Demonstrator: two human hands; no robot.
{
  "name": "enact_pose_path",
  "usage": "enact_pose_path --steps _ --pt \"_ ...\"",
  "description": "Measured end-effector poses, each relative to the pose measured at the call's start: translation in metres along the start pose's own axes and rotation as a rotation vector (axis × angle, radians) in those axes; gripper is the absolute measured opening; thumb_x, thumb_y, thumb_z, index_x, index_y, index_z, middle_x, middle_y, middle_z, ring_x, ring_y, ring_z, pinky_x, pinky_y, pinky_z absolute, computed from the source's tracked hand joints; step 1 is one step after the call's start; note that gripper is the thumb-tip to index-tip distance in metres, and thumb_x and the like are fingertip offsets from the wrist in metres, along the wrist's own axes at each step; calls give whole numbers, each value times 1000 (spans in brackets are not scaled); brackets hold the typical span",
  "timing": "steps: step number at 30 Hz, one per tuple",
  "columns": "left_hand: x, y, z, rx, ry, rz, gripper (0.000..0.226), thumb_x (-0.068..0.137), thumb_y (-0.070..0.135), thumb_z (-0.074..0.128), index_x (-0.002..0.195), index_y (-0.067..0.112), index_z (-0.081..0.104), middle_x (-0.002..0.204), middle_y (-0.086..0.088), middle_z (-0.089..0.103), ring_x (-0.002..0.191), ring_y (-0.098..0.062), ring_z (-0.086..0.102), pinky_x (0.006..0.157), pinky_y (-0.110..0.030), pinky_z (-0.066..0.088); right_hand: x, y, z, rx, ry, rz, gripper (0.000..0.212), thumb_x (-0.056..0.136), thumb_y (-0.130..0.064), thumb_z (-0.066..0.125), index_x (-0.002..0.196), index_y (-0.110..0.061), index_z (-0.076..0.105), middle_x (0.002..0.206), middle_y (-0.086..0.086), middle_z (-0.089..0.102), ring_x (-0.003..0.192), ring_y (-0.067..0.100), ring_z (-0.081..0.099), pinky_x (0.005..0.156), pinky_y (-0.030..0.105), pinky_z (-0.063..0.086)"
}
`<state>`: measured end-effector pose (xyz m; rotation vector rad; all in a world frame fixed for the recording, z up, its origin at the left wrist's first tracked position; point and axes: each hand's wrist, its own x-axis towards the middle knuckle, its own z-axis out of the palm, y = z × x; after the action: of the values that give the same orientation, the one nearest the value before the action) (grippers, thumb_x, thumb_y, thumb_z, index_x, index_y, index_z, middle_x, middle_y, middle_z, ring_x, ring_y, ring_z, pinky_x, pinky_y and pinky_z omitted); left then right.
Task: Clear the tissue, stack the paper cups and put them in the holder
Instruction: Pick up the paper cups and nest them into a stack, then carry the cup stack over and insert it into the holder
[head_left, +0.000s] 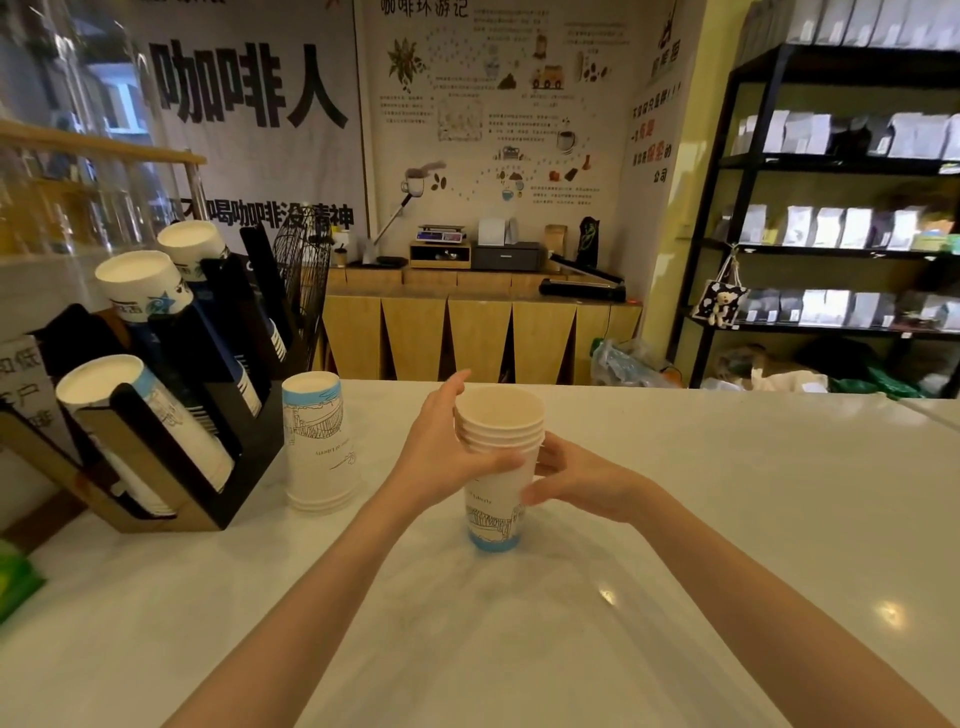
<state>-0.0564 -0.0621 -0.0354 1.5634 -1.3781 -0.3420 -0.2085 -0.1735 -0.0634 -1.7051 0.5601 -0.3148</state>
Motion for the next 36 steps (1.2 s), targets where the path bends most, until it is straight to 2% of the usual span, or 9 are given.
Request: enact_pose_path --steps 4,9,14,19,21,25,30,33,36 --pt "2 -1 -3 144 -16 78 72 57 38 80 121 27 48 141 0 36 128 -19 34 104 -40 37 8 12 15 -128 -14 -19 78 60 -14 80 125 -34 41 122 -8 57 113 9 53 83 23 52" --pt "7 3 -7 171 -14 91 53 60 38 78 108 27 57 141 -1 40 127 -20 36 104 -47 38 13 14 20 -157 37 -32 62 63 -13 78 112 -36 47 113 -10 59 104 9 56 74 19 52" --pt "18 4 -31 161 211 143 49 68 42 70 110 18 58 129 -3 51 109 -11 46 89 -27 39 22 -7 5 -172 182 -116 62 64 -20 76 119 -23 47 116 1 58 108 19 55 88 34 51" --pt "17 -5 -54 202 418 166 40 81 35 59 114 15 51 106 -4 62 92 -13 55 70 -17 44 41 -42 -3 -73 362 -227 42 65 -26 76 100 -31 52 103 -5 58 94 15 60 63 20 53" --pt "15 -11 -63 174 454 161 44 82 27 60 122 16 46 115 -4 60 99 -12 54 76 -17 46 51 -57 0 -32 403 -271 41 62 -29 78 94 -34 53 99 -7 59 87 14 62 55 17 52" --pt "9 -23 -77 161 526 164 65 80 19 63 136 20 30 124 -7 55 108 -17 55 88 -38 52 73 -83 15 60 404 -367 48 55 -28 82 94 -31 52 98 -6 61 83 19 67 55 21 55" --pt "8 -42 -96 162 509 139 76 77 22 65 139 23 21 115 13 42 102 -5 47 68 6 38 100 -119 44 153 466 -497 67 63 -25 80 118 -23 42 104 -7 56 87 14 66 61 23 57" --pt "9 -52 -103 153 498 35 76 74 34 66 136 28 23 118 10 50 98 -3 48 56 -1 40 115 -137 64 160 504 -557 78 64 -29 79 129 -21 36 109 -7 52 95 13 60 69 23 58" --pt "10 -62 -108 124 508 -81 73 69 47 66 130 31 30 120 5 57 98 -7 50 64 -8 34 130 -151 82 103 494 -603 80 62 -31 80 128 -20 37 103 -15 51 90 6 58 59 14 53"
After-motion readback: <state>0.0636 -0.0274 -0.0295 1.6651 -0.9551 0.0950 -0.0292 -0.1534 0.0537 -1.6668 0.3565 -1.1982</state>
